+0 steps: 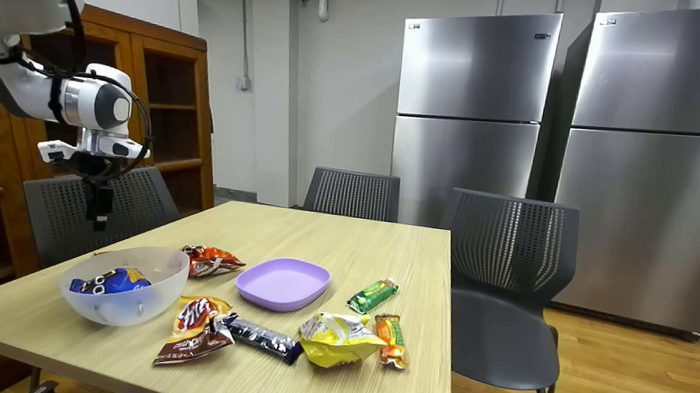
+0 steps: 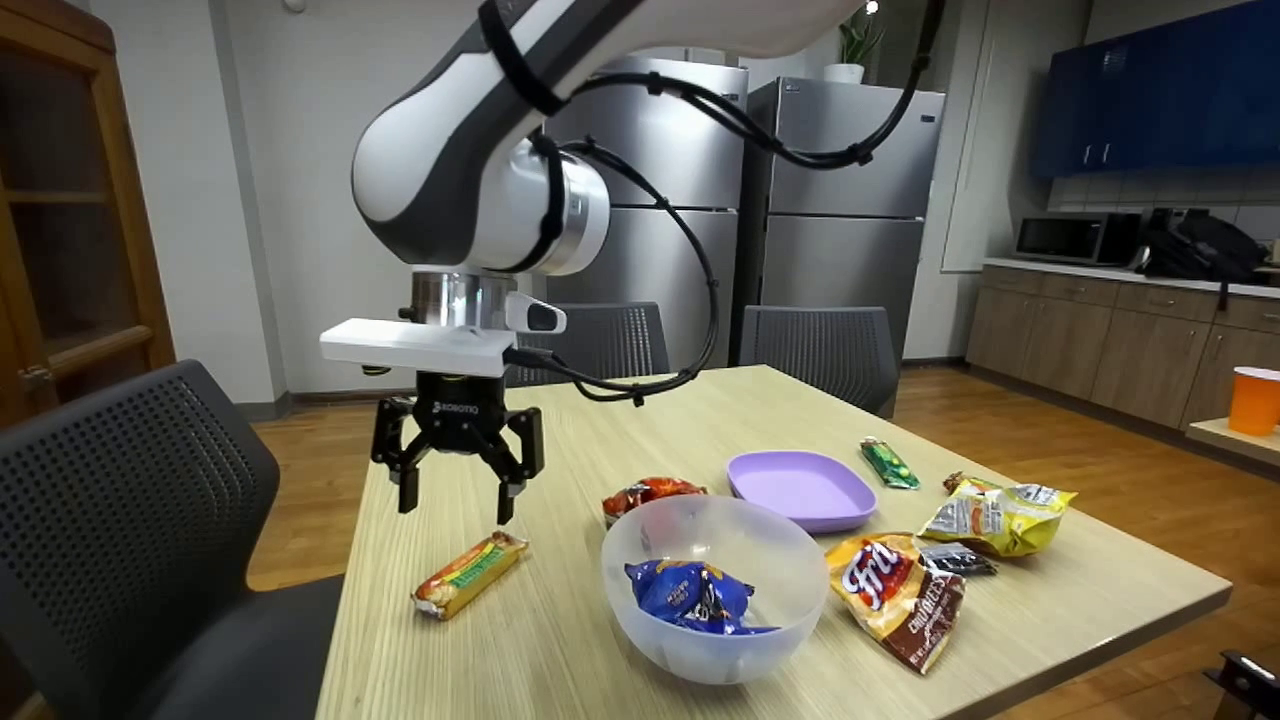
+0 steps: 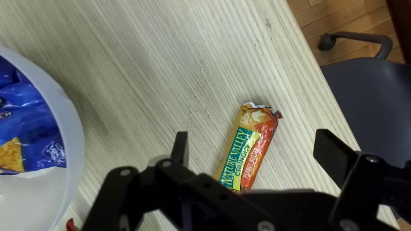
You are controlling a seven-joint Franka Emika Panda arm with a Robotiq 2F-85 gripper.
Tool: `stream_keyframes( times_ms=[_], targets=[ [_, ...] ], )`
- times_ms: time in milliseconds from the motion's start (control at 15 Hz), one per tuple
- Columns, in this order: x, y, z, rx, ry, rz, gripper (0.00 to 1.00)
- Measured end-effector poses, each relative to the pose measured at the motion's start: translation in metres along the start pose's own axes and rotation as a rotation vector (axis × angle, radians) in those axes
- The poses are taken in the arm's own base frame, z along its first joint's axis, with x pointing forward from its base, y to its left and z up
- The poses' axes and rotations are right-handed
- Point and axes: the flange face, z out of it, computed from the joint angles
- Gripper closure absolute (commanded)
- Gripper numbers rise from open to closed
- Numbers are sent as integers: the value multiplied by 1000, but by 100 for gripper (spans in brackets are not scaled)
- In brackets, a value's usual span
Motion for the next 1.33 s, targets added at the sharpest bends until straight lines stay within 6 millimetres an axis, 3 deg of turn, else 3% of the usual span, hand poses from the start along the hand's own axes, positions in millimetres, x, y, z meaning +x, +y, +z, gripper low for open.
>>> stream_keyframes(
  times_ms=[800,1333],
  targets=[
    [29,-9,50,-12,-5,136,0],
    [36,-12,67,-26,14,182,0]
  ],
)
